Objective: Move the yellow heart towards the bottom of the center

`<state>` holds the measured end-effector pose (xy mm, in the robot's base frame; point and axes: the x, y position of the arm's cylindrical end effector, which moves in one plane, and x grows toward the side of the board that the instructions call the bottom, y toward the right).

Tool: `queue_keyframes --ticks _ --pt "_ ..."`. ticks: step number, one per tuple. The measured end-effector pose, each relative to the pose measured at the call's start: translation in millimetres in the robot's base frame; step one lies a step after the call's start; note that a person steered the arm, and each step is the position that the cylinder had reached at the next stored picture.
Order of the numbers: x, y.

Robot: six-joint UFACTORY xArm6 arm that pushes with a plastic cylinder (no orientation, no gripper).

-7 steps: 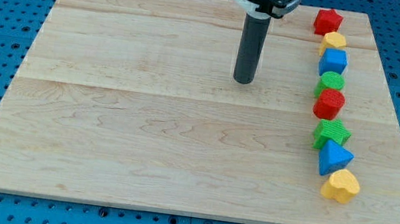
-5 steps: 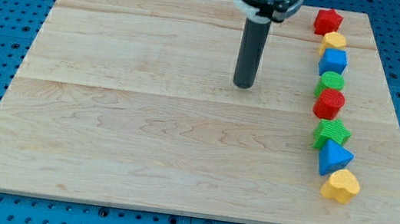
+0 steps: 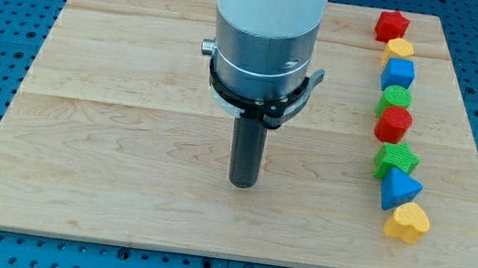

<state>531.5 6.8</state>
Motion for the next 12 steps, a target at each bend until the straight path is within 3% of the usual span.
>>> queue_keyframes --ticks 3,5,7,8,10,11,12 --pt "-5.9 7.4" --pt "57.2 66.3" --pt "80.9 107.7" --pt "87.1 158.3" --pt "82.8 290.2" --pt "59.4 301.7" --pt "28.9 268.5"
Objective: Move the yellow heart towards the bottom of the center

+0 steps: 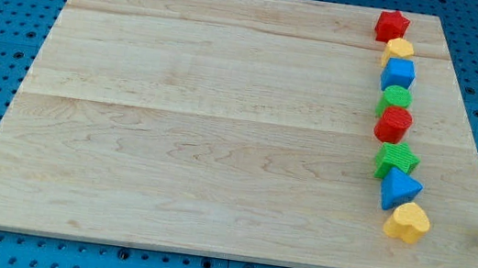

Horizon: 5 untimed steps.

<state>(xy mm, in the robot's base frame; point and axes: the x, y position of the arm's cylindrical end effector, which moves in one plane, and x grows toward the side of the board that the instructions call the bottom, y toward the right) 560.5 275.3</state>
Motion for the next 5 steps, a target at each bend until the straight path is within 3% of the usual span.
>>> queue_keyframes --ticks 1,3,5 --pt "15.5 -16.2" --pt "-23.5 -83.5" --pt "6.8 -31.6"
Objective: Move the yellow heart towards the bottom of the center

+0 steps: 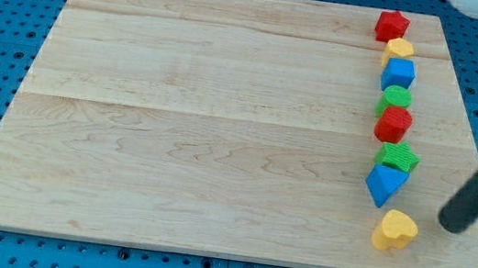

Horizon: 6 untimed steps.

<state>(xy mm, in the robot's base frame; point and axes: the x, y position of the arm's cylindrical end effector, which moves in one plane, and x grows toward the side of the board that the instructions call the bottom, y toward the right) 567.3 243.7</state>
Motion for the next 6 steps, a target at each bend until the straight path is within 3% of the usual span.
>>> queue_keyframes --ticks 2,4,6 --pt "16.4 -81.0" --pt "27.3 -39.4" --pt "-7.7 -164.0"
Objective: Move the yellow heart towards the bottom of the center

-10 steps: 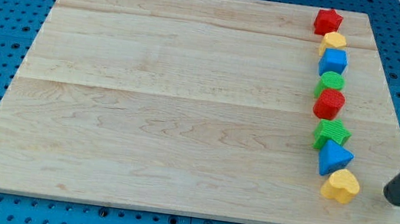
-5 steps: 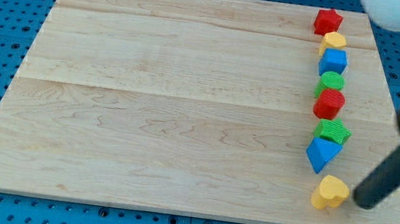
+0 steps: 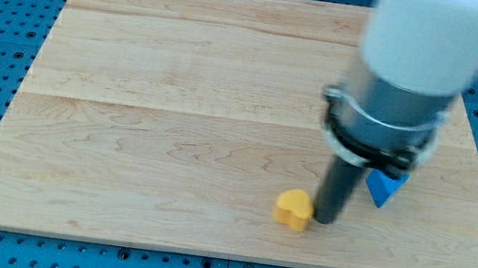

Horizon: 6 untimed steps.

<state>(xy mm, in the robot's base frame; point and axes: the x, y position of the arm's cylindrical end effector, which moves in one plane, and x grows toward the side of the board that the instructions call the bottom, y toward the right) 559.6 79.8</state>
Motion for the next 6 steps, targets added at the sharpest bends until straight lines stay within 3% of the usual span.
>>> queue_keyframes --ticks 1,2,3,5,6 --pt "-4.5 -26.0" --pt "24.0 11.8" --pt "26.1 -3.8" --pt "-15.9 -74.7" --pt "-15.5 -50.2"
